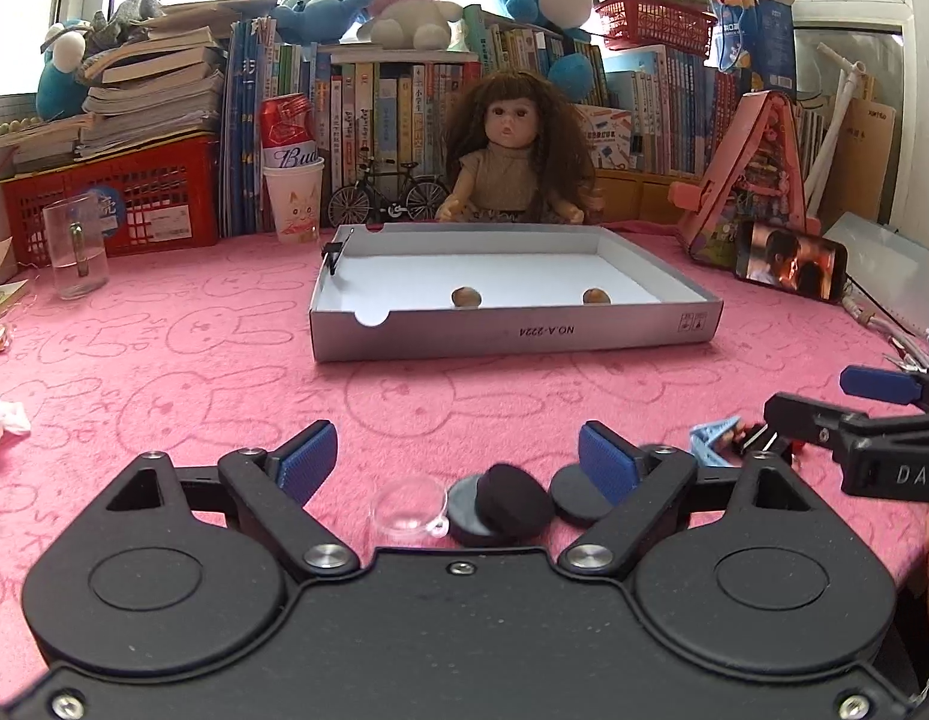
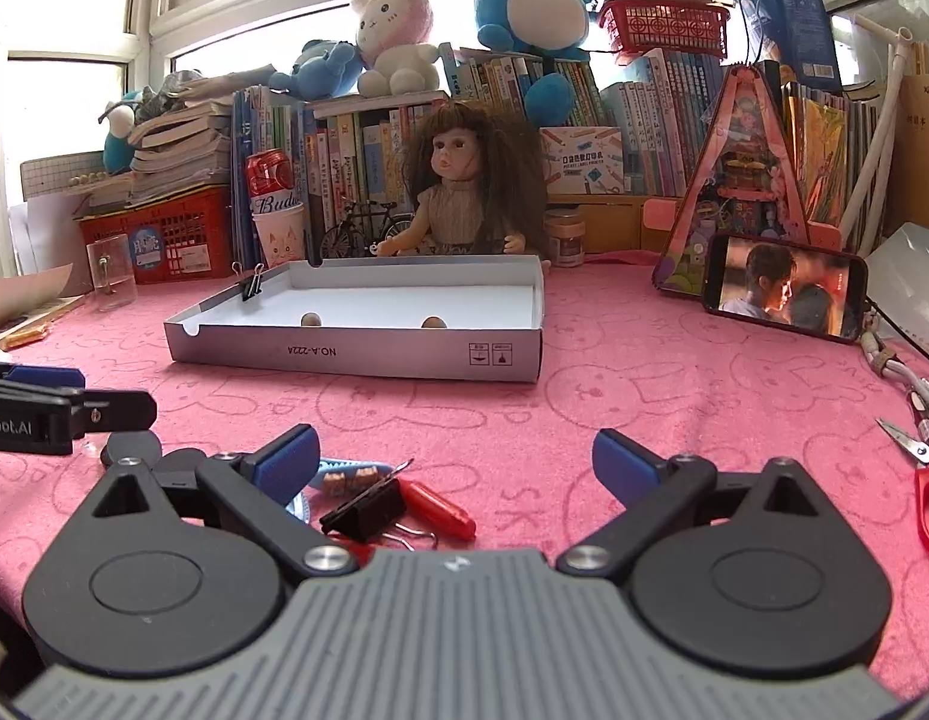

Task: Organize rigid objects
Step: 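Withdraw both open tools from the tray back toward the table objects, then grasp the small clear plastic cup with the left tool while the right tool grasps a red marker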

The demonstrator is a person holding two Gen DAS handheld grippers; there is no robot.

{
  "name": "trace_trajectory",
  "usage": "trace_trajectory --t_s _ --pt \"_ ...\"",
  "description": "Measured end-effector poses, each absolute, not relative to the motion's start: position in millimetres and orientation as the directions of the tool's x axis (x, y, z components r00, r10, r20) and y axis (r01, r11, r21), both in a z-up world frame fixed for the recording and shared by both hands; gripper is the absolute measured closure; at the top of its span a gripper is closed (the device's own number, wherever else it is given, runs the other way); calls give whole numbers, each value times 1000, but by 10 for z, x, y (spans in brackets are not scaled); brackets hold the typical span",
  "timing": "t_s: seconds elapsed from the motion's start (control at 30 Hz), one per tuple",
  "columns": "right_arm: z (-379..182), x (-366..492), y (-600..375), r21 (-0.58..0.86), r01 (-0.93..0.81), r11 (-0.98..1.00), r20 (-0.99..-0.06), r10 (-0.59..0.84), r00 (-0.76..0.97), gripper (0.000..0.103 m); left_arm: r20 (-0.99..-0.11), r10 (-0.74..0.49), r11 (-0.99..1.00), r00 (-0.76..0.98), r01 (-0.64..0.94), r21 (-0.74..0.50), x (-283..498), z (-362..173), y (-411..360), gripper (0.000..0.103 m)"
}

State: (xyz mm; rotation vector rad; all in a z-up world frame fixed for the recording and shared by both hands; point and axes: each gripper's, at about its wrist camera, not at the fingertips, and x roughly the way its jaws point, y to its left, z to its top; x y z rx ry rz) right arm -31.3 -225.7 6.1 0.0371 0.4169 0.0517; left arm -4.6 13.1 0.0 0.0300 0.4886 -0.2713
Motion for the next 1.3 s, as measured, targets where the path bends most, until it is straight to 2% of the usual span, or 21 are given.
trace_trajectory --t_s 0.1,0.17,0.2,0.23,0.27,0.33,0.5,0.87,0.93,1.1,1.3 --pt "62 -376 -2213 51 -65 997 -399 80 913 13 -476 -253 963 843 267 -40 -115 -33 155 30" --pt "59 -409 -2161 42 -84 996 -400 93 912 21 -476 -257 962 841 269 -44 -167 -41 166 41" --pt "58 -420 -2132 33 -89 996 -402 94 911 29 -475 -257 962 842 269 -44 -185 -41 172 44" --pt "57 -432 -2100 24 -94 995 -404 96 910 37 -474 -257 962 842 268 -45 -207 -36 175 53" --pt "56 -441 -2077 17 -98 995 -407 97 908 41 -475 -259 962 841 270 -46 -216 -31 180 59" --pt "55 -455 -2053 13 -107 994 -411 103 906 48 -473 -263 961 841 273 -48 -236 -27 189 61" --pt "74 -529 -2050 26 -114 993 -421 114 900 56 -449 -221 973 866 228 -39 -277 3 243 62" --pt "12 -595 -1872 35 -171 985 -478 167 862 55 -479 -182 981 859 194 -24 -245 -76 263 62" --pt "1 -585 -1872 32 -151 988 -481 148 864 44 -475 -178 981 862 194 -17 -250 -82 254 62" --pt "-17 -539 -1920 34 -113 993 -492 115 863 38 -475 -173 982 863 187 -18 -249 -96 265 62" --pt "-25 -536 -1881 24 -144 989 -485 137 863 35 -473 -158 986 867 167 -23 -259 -112 259 61"
